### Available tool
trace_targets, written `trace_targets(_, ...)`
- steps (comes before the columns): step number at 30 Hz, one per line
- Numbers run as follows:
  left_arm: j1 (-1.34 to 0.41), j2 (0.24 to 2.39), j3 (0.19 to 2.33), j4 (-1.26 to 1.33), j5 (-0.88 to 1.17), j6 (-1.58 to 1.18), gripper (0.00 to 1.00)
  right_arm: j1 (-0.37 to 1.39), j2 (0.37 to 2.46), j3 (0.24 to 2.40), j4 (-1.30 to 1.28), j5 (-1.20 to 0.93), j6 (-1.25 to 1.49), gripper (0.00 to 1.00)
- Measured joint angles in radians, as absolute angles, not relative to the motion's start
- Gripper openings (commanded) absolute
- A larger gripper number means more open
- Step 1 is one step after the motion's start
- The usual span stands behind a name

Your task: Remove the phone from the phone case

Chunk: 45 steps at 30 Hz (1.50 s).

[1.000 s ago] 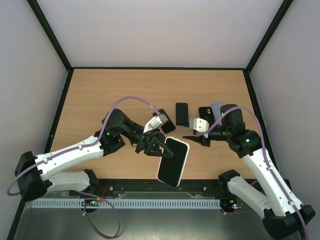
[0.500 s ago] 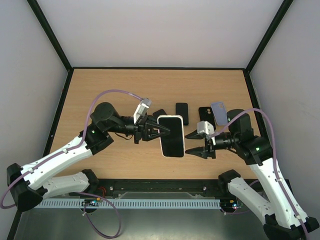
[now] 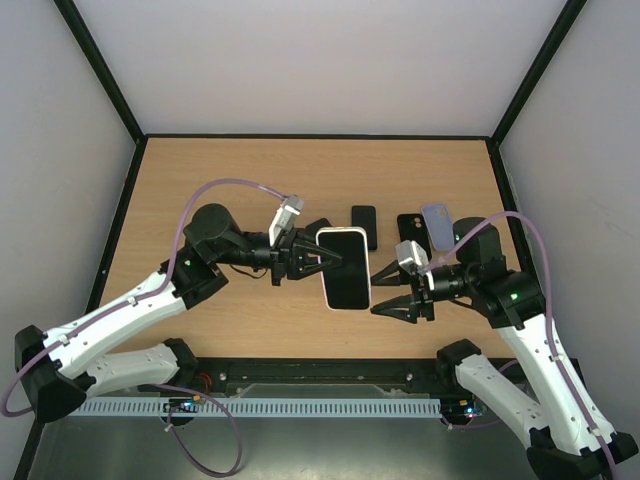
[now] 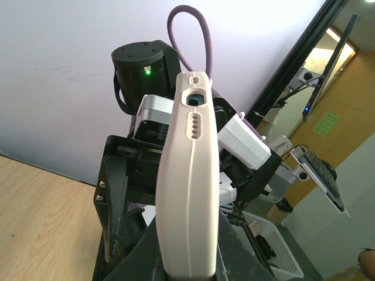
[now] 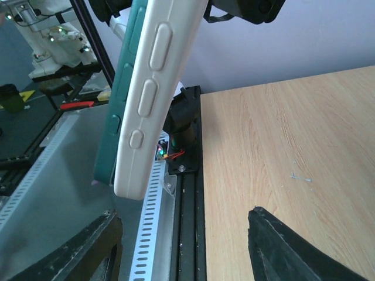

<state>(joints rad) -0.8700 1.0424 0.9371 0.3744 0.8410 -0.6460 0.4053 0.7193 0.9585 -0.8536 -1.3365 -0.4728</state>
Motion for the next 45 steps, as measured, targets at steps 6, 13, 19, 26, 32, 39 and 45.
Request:
trace_targets(6, -0.870, 1.059, 0.937, 0.380, 0.842, -0.648, 0.03, 0.405, 0.718, 0.958, -0.811, -1.351, -0.399, 0.55)
trace_targets(13, -0.870, 1.064, 0.937, 0.401, 0.846, -0.659, 0.03, 0.406, 0.718, 0.953, -0.781, -1.345, -0.343, 0.46)
trace_targets(19, -0.857, 1.073, 0.937, 0.420, 0.852, -0.670, 0.03, 0.407, 0.719, 0.944, -0.739, -1.306, -0.271, 0.36)
trace_targets(26, -0.853, 1.088, 0.944, 0.427, 0.823, -0.652, 0.03, 0.413, 0.750, 0.971, -0.743, -1.231, -0.204, 0.36)
trace_targets(32, -0.855, 1.096, 0.962, 0.437, 0.794, -0.625, 0.03, 0.413, 0.766, 1.008, -0.732, -1.187, -0.112, 0.47)
trace_targets(39, -0.878, 1.121, 0.922, 0.536, 0.784, -0.653, 0.03, 0.412, 0.772, 1.036, -0.631, -1.182, 0.031, 0.56)
trace_targets(45, -0.885, 1.147, 0.877, 0.647, 0.773, -0.701, 0.04, 0.406, 0.784, 1.039, -0.582, -1.200, 0.080, 0.35)
